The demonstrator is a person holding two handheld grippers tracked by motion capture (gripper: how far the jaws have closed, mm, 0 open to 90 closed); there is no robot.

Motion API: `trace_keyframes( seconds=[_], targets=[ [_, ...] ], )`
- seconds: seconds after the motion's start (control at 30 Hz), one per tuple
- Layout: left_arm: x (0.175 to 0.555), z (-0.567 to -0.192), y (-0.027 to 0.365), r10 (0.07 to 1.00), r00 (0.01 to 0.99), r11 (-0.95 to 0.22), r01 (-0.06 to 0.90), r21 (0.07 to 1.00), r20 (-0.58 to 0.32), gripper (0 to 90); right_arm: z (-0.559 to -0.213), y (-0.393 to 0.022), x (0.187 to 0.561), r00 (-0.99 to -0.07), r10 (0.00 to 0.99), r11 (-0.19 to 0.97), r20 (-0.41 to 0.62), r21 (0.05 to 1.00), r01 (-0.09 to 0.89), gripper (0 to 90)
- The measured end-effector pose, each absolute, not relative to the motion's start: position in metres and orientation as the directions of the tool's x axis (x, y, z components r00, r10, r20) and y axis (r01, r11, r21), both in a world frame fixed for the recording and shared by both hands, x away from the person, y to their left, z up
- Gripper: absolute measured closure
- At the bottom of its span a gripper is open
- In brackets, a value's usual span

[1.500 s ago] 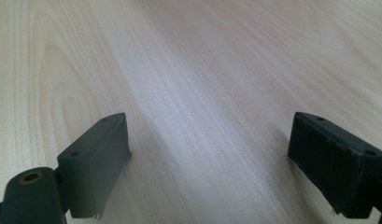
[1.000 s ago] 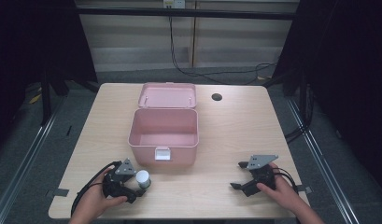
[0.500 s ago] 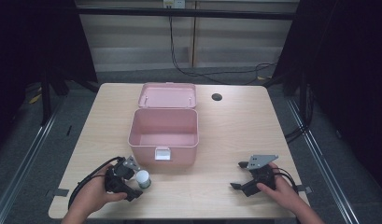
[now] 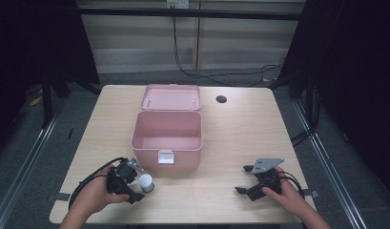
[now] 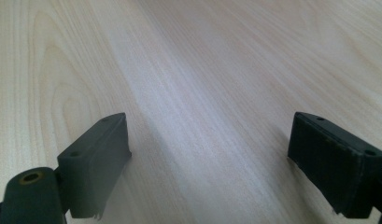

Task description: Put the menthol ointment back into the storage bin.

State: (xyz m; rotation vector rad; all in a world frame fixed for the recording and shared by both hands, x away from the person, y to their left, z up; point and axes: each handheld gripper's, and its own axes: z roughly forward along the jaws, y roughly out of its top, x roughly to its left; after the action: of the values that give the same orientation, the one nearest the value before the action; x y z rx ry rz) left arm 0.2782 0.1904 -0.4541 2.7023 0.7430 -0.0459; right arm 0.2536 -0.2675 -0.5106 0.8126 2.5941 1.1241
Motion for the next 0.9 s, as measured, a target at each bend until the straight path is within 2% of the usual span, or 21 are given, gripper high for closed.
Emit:
trace_keyframes(
  seconds=[0.9],
  targets=[
    [0.29, -0.44, 0.171, 0.504, 0.855, -0.818, 0.517, 0.25, -0.121, 30.9, -0.511, -0.268, 0.254, -0.829, 0.559, 0.56, 0.034, 0.722, 0.407, 12.2]
  ],
)
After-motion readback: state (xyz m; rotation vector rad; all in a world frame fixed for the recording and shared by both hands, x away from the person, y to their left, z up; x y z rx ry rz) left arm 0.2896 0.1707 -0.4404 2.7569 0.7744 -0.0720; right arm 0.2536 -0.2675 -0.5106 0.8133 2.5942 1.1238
